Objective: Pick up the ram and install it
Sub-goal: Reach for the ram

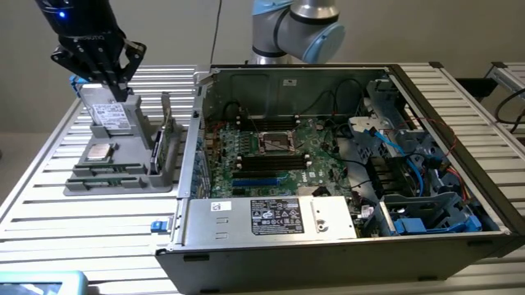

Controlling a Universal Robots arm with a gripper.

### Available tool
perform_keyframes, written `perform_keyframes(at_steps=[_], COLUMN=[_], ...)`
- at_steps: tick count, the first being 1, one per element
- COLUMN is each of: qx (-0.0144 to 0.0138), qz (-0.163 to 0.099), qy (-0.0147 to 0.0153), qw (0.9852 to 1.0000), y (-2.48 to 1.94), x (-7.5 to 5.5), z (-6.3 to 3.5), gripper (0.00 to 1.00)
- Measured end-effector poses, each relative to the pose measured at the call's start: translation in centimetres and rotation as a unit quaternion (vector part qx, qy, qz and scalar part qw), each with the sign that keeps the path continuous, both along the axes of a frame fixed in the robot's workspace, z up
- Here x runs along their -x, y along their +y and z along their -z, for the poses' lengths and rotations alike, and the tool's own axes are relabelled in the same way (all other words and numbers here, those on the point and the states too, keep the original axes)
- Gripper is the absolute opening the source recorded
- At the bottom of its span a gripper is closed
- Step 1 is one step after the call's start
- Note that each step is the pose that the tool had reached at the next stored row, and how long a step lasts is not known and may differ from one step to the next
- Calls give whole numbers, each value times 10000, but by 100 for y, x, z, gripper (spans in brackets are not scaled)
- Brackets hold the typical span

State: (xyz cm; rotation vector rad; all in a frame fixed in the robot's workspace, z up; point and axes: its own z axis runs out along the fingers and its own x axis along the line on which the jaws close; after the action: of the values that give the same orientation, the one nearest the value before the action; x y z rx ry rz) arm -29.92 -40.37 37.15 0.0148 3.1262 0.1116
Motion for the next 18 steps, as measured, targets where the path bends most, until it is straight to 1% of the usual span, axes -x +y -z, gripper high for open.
perform_keyframes(at_steps=[2, 9, 11, 18], qx=[3, 44, 52, 57], qz=[-10, -42, -49, -79], qy=[0, 0, 0, 3], qw=[10000, 10000, 10000, 10000], y=[0, -1, -1, -8], x=[64, 233, 282, 425], z=[16, 65, 81, 160], gripper=[11, 11, 11, 11])
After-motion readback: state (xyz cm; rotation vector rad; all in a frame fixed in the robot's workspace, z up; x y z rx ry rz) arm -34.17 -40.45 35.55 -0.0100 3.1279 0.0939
